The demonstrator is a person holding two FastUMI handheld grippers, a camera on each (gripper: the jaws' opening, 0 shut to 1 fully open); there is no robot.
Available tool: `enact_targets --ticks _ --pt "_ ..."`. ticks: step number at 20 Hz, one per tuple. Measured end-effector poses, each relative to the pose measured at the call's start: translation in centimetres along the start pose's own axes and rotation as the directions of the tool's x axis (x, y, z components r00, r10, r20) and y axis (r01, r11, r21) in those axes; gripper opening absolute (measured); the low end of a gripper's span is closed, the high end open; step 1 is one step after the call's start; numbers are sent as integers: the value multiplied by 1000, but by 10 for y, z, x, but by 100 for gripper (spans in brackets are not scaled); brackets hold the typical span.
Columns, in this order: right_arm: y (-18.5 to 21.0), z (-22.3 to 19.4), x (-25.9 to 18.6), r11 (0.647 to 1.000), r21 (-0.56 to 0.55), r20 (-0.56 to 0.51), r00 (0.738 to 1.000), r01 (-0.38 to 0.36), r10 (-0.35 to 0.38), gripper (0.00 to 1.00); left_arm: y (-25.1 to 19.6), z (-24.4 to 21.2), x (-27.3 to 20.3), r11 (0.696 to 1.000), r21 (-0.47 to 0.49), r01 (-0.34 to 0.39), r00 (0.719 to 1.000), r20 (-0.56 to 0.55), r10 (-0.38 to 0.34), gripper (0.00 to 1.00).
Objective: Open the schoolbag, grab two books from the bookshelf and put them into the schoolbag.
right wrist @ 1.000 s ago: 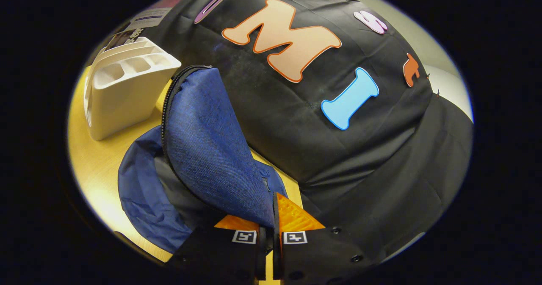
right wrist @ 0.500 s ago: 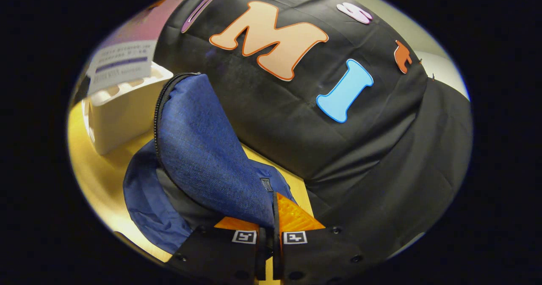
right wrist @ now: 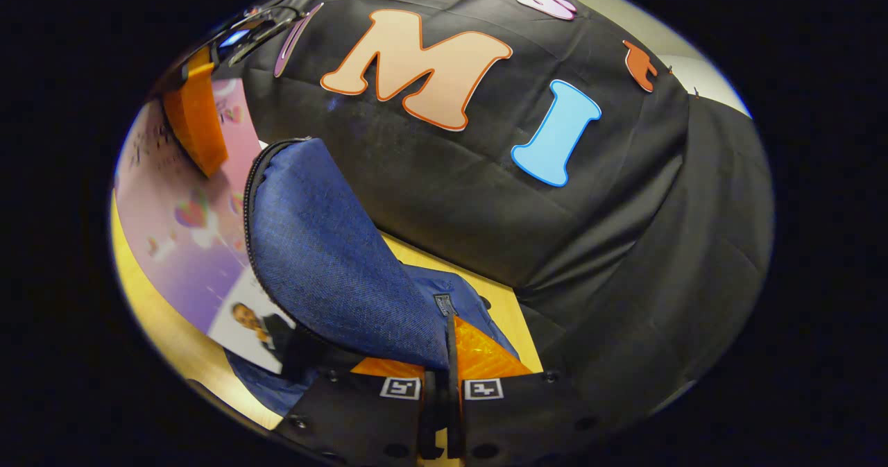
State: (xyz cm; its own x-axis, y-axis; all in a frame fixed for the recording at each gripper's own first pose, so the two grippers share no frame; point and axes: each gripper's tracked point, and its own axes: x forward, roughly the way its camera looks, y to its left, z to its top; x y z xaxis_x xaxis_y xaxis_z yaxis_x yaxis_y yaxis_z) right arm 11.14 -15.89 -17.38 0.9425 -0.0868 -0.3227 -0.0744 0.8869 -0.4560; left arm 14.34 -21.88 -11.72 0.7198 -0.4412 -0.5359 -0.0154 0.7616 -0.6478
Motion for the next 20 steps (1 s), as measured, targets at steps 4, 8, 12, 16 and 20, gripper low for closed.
enact_targets --ticks 4,8,12,16,20 --pt "-3 1 1 995 101 16 1000 -28 26 9 -10 0 42 998 2 68 995 76 -68 40" --pt "-7 1 4 974 220 28 999 -47 42 3 -18 -10 84 992 6 130 987 93 -130 40" --pt "0 1 3 966 240 52 995 -93 83 2 -13 -20 124 987 -41 153 983 106 -148 40" --pt "4 -2 -4 959 249 76 990 -133 117 3 -18 -27 159 970 -97 222 971 114 -211 38" --pt "9 -1 0 940 302 82 987 -159 141 3 -15 -24 186 952 -131 276 955 151 -256 39"
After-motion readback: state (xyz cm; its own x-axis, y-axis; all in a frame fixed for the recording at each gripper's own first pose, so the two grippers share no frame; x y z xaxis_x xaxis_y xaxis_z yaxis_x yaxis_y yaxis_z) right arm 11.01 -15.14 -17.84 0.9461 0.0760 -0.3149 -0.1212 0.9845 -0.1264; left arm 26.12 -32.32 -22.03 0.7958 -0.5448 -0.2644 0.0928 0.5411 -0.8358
